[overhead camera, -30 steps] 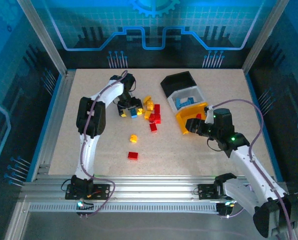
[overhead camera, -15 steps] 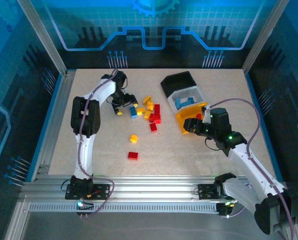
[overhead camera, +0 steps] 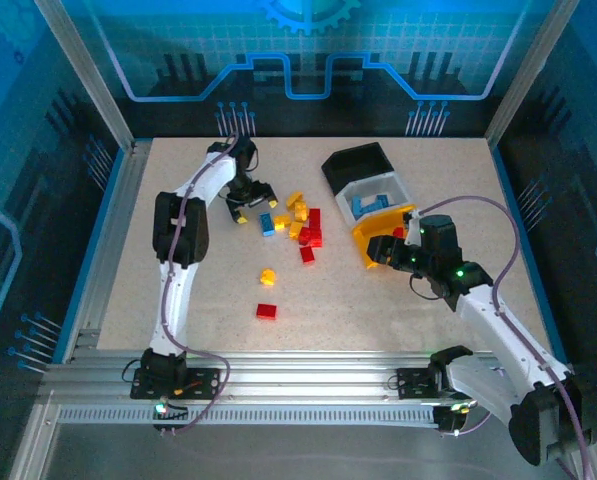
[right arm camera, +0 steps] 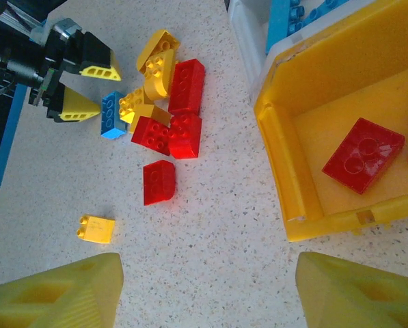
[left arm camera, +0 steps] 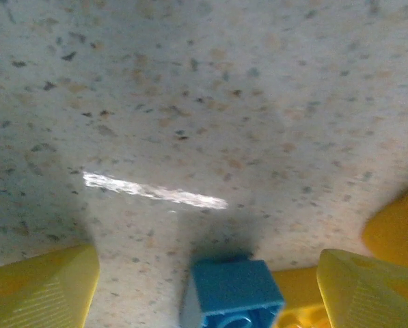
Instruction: Sort the legos into containers by color
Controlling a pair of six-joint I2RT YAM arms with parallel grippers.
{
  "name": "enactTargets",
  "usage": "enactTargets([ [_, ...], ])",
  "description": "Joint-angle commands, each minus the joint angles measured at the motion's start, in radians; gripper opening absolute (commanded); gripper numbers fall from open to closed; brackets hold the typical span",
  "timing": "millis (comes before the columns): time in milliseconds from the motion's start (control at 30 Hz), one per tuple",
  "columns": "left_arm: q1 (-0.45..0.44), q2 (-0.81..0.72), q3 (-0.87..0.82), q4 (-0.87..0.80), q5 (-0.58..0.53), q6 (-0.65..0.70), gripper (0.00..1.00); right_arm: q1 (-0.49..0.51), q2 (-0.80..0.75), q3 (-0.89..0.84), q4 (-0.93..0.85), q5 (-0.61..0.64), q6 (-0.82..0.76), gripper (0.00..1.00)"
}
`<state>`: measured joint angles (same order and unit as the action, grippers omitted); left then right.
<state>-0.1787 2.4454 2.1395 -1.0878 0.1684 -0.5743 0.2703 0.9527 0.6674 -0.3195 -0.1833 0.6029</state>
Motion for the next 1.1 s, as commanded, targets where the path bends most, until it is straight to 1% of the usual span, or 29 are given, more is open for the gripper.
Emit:
enactTargets([
  [0, -0.02, 0.025, 0.049, -0.116, -0.073, 0.06, 0.84, 0.015, 0.008, 0.002, 0.032, 0.013, 0.006, 0.69],
  [300, -0.065, 0.043, 0.045, -0.155, -0.132, 0.112, 0.8, 0.015, 0.015, 0.001, 0.039, 0.004, 0.008, 0.69],
  [400, -0.071, 0.035, 0.023, -0.152, -0.133, 0.116, 0.76, 0.014, 0.011, 0.002, 0.037, 0.005, 0.01, 0.68],
  [433, -0.074, 0.03, 0.014, -0.15, -0.134, 0.118, 0.74, 0.015, 0.009, 0.001, 0.037, 0.005, 0.011, 0.68],
  [567, -0.086, 0.017, -0.011, -0.144, -0.136, 0.128, 0.58, 0.014, -0.002, -0.002, 0.034, 0.007, 0.015, 0.68],
  [733, -0.088, 0.001, -0.029, -0.138, -0.122, 0.126, 0.43, 0.015, -0.023, -0.015, 0.033, 0.013, 0.029, 0.67],
  [833, -0.086, -0.016, -0.039, -0.135, -0.1, 0.124, 0.32, 0.018, -0.038, -0.021, 0.032, 0.017, 0.038, 0.67],
  [900, -0.084, -0.033, -0.047, -0.128, -0.082, 0.12, 0.29, 0.017, -0.049, -0.025, 0.028, 0.021, 0.041, 0.67],
  [1067, -0.073, -0.089, -0.075, -0.093, -0.002, 0.083, 0.28, 0.017, -0.079, -0.022, 0.008, 0.037, 0.03, 0.67],
])
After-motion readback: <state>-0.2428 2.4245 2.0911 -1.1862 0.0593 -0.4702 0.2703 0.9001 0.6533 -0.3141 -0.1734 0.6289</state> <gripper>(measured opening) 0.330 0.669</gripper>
